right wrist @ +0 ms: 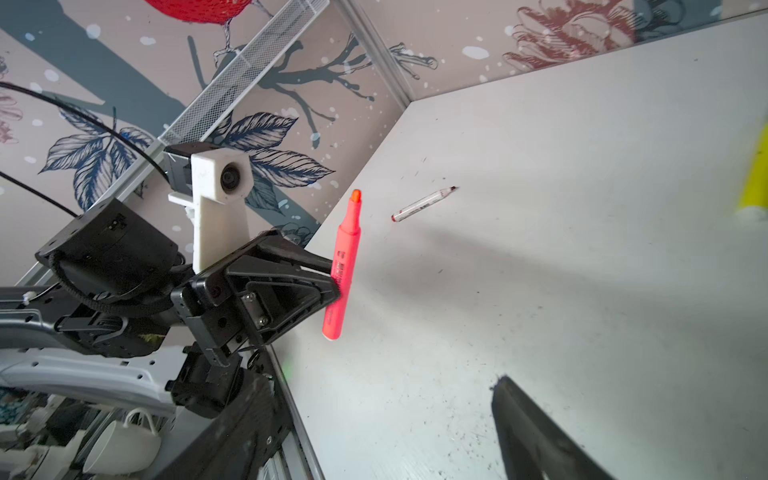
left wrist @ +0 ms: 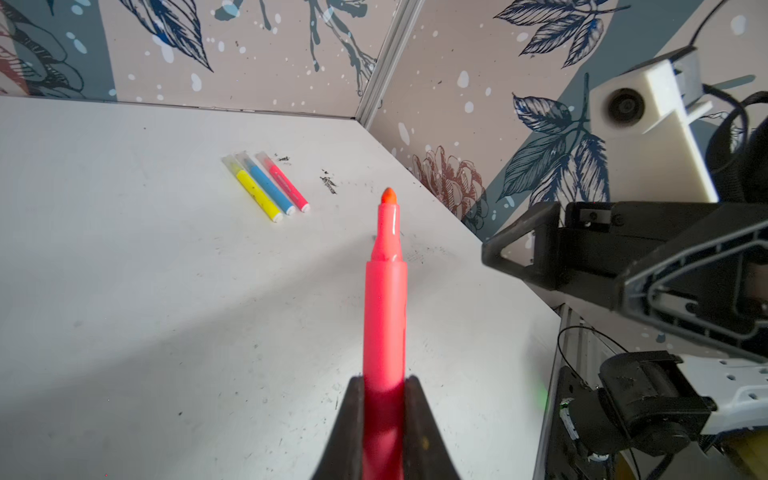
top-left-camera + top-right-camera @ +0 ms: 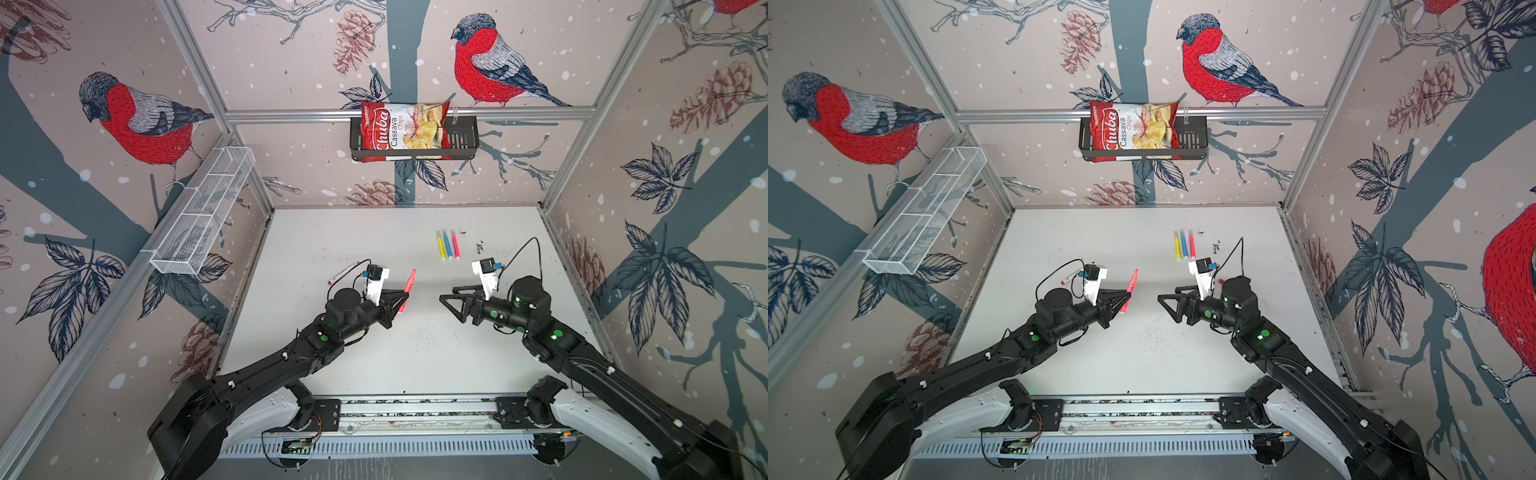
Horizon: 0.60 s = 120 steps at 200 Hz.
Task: Insert the pens into the pen caps
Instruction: 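Lift the pink highlighter upright with the left gripper while the right gripper approaches its tip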
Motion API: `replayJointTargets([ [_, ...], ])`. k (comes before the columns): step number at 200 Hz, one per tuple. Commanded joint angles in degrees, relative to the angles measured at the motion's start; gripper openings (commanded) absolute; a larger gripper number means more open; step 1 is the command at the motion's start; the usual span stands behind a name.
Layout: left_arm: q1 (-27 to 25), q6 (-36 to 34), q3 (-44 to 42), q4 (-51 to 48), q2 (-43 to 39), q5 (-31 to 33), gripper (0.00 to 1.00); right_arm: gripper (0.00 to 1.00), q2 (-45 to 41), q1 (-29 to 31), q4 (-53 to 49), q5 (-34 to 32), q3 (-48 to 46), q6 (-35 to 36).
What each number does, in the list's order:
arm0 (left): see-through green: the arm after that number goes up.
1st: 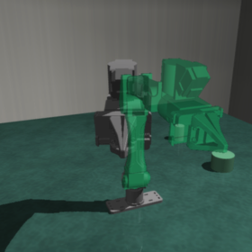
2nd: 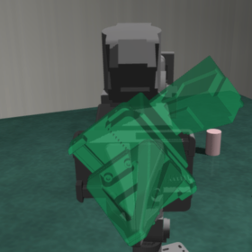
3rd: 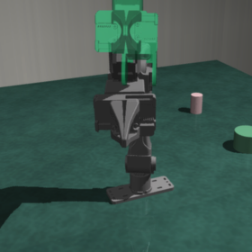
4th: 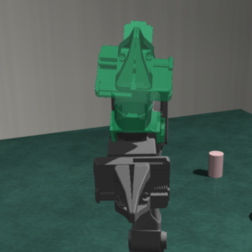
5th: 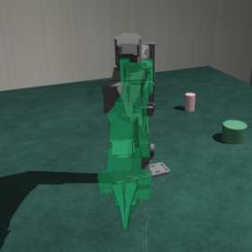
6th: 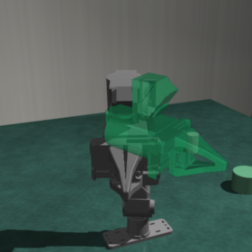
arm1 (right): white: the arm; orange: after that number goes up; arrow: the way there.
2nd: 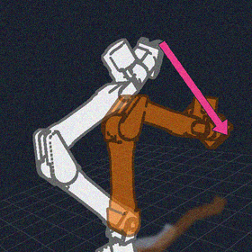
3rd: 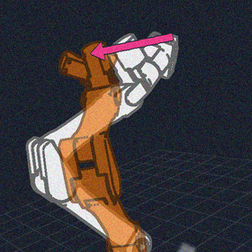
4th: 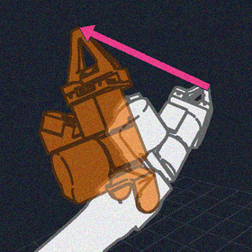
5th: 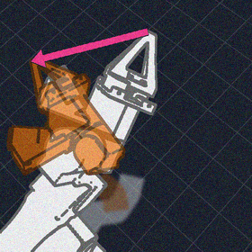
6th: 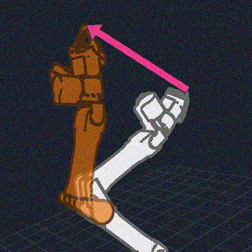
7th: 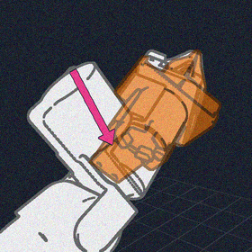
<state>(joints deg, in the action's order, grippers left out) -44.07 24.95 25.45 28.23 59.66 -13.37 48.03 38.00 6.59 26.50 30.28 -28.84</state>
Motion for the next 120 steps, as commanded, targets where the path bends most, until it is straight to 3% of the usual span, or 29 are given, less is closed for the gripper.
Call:
replayJointTargets([
  [1, -1.86, 0.46, 0.52, 4.85, 0.26, 1.12, 0.11, 0.79, 3.54, 2.44, 5.42, -0.73, 1.76, -1.19],
  [26, -3.37, 0.46, 0.74, 5.24, 0.34, 1.72, 0.11, 0.66, 8.18, 4.06, 5.3, -1.1, 4.78, -1.13],
  [120, -6.07, 0.6, 0.43, 6.87, 1.29, 2.47, 0.11, 0.54, 14.19, 6.26, 10.21, -2.68, 6.89, -2.96],
])
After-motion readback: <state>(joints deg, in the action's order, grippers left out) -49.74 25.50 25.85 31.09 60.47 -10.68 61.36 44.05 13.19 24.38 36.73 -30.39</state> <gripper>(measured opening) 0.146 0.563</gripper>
